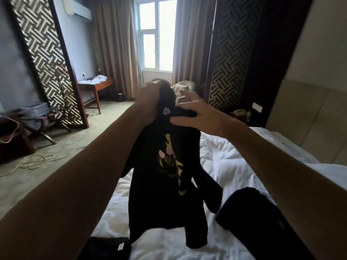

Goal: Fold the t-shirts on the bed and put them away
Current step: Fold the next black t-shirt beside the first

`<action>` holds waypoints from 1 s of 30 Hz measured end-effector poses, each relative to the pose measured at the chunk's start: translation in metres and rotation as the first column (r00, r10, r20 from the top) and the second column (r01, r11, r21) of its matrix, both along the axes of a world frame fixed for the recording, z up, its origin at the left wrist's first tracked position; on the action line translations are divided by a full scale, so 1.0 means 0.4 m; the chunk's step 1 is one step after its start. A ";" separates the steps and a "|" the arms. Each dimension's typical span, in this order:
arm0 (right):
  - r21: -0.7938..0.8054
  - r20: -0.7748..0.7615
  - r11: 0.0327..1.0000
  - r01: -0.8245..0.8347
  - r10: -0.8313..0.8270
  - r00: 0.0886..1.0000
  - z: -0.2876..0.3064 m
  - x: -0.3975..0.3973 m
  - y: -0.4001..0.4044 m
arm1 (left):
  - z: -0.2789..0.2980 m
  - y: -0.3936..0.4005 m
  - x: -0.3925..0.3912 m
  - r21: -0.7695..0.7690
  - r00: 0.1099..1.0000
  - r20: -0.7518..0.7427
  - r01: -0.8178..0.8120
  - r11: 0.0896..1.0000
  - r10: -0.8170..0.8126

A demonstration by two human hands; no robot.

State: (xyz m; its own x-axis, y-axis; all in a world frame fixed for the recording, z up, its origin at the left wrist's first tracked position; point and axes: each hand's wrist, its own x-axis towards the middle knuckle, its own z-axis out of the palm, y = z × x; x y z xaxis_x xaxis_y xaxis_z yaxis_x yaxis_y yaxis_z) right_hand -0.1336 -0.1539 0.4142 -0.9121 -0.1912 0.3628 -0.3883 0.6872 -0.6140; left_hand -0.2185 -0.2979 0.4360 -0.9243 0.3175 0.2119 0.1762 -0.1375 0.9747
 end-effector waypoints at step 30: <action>-0.160 0.040 0.959 0.232 -0.229 0.973 -0.059 0.057 0.030 | -0.276 -0.011 0.094 -0.250 0.935 -0.285 -0.285 0.925 0.211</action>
